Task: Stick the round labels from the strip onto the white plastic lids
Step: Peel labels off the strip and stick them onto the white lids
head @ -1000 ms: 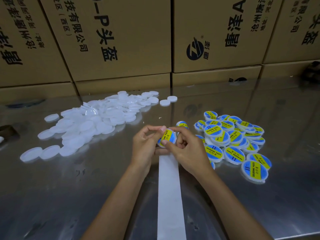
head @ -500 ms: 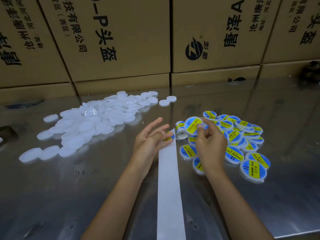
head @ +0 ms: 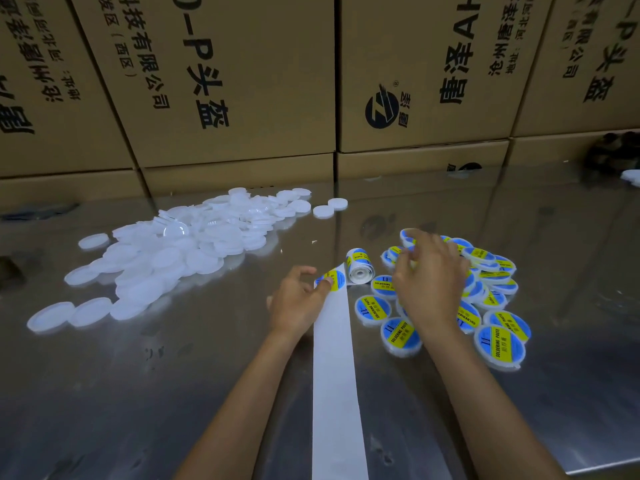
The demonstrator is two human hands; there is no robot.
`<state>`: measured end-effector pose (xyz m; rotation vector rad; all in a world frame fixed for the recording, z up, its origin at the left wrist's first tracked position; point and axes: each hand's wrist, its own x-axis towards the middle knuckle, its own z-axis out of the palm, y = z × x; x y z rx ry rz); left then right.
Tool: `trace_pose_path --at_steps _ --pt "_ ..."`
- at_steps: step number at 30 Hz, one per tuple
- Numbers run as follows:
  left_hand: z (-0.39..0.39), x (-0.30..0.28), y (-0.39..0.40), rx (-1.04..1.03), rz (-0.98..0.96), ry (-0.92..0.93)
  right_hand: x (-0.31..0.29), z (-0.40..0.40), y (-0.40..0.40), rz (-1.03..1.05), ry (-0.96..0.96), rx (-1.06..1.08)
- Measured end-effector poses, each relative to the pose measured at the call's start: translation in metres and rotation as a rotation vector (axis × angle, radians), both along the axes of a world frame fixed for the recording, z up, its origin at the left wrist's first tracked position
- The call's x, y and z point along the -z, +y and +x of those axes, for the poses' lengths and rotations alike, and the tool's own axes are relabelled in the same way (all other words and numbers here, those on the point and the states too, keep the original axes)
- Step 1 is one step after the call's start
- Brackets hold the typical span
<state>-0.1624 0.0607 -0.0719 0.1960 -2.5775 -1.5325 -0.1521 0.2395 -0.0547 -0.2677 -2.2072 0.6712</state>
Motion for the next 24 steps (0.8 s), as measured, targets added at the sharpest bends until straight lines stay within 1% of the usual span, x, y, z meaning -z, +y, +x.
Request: trace_pose_path --at_steps 2,4,6,8,10,12,14,16,21,24 --pt "-0.001 0.0 0.0 0.014 0.081 -0.006 -0.014 -0.019 -0.008 0.167 -0.092 -0.131" --pt "-0.001 0.0 -0.001 0.029 0.183 -0.001 -0.026 -0.041 -0.017 0.254 -0.287 -0.266" --pt "-0.001 -0.001 -0.003 0.037 0.234 0.028 -0.033 -0.058 -0.025 0.295 -0.527 -0.351" --pt "-0.002 -0.001 -0.005 0.028 0.274 0.058 -0.035 -0.069 -0.029 0.322 -0.721 -0.376" --pt "-0.003 0.0 -0.007 0.016 0.3 0.081 -0.035 -0.073 -0.031 0.284 -0.806 -0.418" --pt "-0.004 0.0 -0.008 0.008 0.328 0.108 -0.035 -0.076 -0.03 0.189 -0.775 -0.461" --pt "-0.006 0.0 -0.01 -0.011 0.374 0.139 -0.035 -0.077 -0.027 0.092 -0.681 -0.483" --pt "-0.008 -0.001 -0.012 -0.043 0.429 0.166 -0.034 -0.076 -0.025 0.055 -0.605 -0.508" --pt "-0.011 -0.003 -0.016 -0.096 0.507 0.216 -0.026 -0.064 -0.023 0.108 -0.339 -0.646" --pt "-0.011 -0.004 -0.018 -0.112 0.529 0.215 -0.016 -0.056 -0.018 0.177 -0.258 -0.725"
